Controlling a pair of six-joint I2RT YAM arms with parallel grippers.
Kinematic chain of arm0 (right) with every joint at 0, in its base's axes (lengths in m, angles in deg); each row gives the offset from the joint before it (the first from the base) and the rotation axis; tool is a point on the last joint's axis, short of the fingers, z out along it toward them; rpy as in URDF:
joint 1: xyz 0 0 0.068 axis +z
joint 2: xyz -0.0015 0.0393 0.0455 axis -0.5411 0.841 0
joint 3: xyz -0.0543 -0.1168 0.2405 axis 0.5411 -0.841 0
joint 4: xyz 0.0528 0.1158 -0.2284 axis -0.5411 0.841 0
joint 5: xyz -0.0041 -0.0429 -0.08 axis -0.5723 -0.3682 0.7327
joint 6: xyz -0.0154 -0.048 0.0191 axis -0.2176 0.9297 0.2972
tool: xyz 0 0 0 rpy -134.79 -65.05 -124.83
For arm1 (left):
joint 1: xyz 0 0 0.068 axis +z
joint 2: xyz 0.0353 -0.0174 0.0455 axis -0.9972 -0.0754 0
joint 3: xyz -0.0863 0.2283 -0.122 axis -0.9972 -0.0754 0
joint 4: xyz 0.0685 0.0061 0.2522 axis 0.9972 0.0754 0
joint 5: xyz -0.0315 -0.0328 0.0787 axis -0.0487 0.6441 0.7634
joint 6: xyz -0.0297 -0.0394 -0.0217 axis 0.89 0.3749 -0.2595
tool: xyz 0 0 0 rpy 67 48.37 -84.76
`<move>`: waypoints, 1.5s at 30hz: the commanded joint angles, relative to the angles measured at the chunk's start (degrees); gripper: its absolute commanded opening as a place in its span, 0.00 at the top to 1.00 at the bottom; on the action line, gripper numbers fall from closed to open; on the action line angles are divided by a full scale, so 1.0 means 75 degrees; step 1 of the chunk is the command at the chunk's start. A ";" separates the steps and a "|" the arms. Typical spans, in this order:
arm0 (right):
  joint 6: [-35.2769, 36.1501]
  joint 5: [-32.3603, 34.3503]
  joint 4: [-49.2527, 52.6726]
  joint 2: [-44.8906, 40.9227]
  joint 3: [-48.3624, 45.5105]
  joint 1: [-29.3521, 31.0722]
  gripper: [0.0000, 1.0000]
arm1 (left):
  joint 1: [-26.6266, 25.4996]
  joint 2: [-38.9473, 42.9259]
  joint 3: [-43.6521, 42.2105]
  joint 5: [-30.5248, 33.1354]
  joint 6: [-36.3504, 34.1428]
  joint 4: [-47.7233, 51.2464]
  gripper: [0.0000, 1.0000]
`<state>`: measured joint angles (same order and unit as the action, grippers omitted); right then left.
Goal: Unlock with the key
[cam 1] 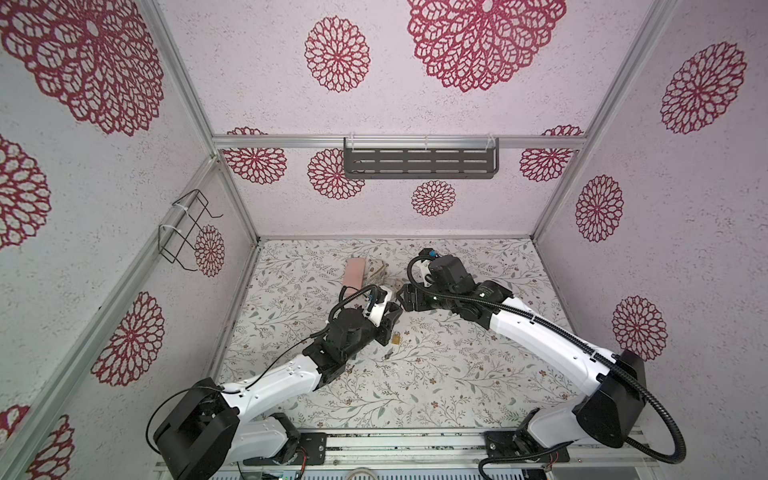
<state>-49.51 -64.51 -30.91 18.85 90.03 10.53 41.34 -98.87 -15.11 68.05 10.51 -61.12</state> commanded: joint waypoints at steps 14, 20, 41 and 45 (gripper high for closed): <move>0.0876 0.0930 0.1857 0.0998 0.1762 -0.0029 0.17 | -0.0088 -0.0014 0.0049 -0.0121 -0.0603 -0.0480 1.00; 0.0966 0.0774 0.2008 0.0969 0.1822 -0.0187 0.16 | -0.0088 -0.0013 -0.0026 -0.0127 -0.0540 -0.0689 1.00; 0.0795 0.0316 0.1780 -0.0212 0.0624 -0.0564 0.15 | -0.0088 -0.0258 0.0093 0.0053 -0.0343 -0.0901 1.00; 0.0699 0.0304 0.1542 -0.0663 0.0191 -0.0839 0.14 | -0.0123 -0.0373 0.0315 0.0241 -0.0047 -0.0701 1.00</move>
<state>-43.50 -62.02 -18.04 17.71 92.43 5.83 40.86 -100.81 -14.98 68.64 9.26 -64.81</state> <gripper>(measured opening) 0.857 0.337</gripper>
